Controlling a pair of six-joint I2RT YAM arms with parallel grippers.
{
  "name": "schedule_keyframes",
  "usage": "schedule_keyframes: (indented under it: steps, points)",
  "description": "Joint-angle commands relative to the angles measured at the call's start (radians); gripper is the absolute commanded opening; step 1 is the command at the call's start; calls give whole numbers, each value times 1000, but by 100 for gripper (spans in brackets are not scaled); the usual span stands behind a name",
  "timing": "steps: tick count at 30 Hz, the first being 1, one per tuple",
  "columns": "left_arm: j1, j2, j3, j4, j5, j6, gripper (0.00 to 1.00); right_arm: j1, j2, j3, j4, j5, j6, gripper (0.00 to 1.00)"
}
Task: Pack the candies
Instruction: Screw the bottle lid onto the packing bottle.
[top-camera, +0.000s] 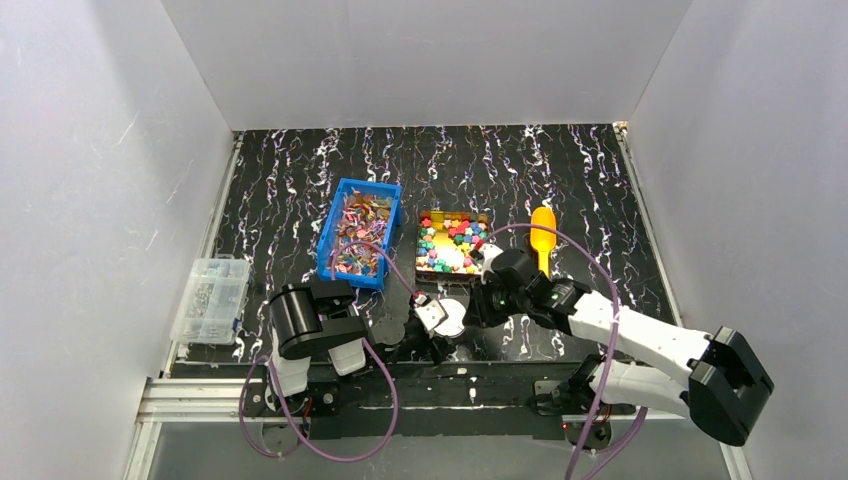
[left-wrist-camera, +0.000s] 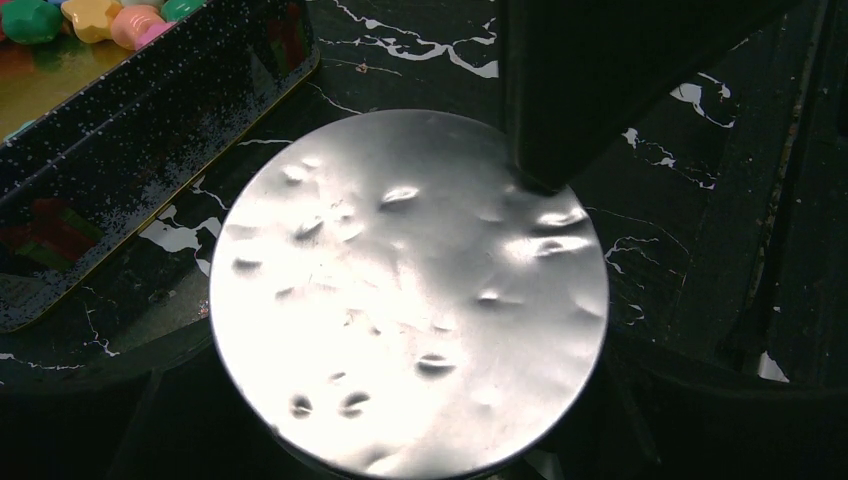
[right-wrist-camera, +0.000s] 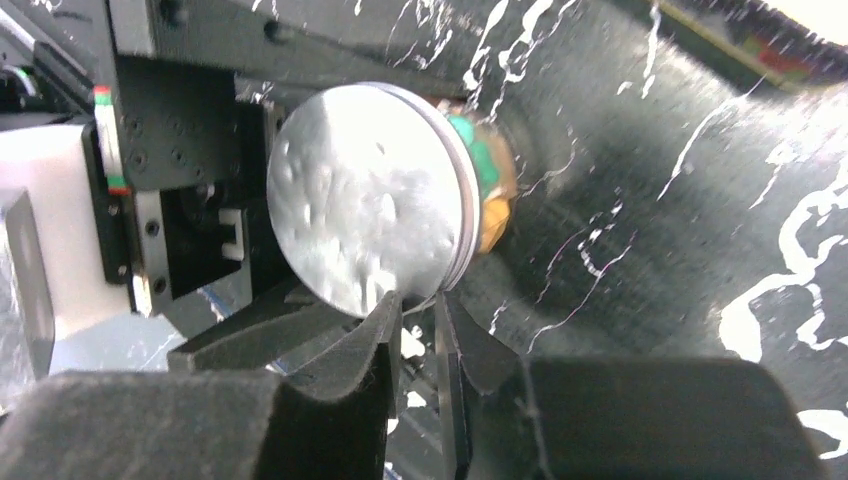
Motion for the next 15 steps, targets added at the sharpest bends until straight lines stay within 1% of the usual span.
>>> schedule_keyframes:
  steps: [1, 4, 8, 13, 15]
  points:
    - [15, 21, -30, -219, -83, -51, 29, 71, -65, -48, -113, -40, 95, 26]
    - [15, 15, -33, -220, -77, -54, 29, 103, -107, -33, -137, -6, 128, 25]
    - [14, 10, -35, -219, -72, -48, 29, 115, -143, 17, -184, 37, 140, 27]
    - [14, 9, -39, -217, -69, -46, 30, 115, -130, 95, -214, 124, 112, 39]
    - [15, 12, -38, -217, -64, -47, 29, 115, -99, 127, -202, 139, 92, 46]
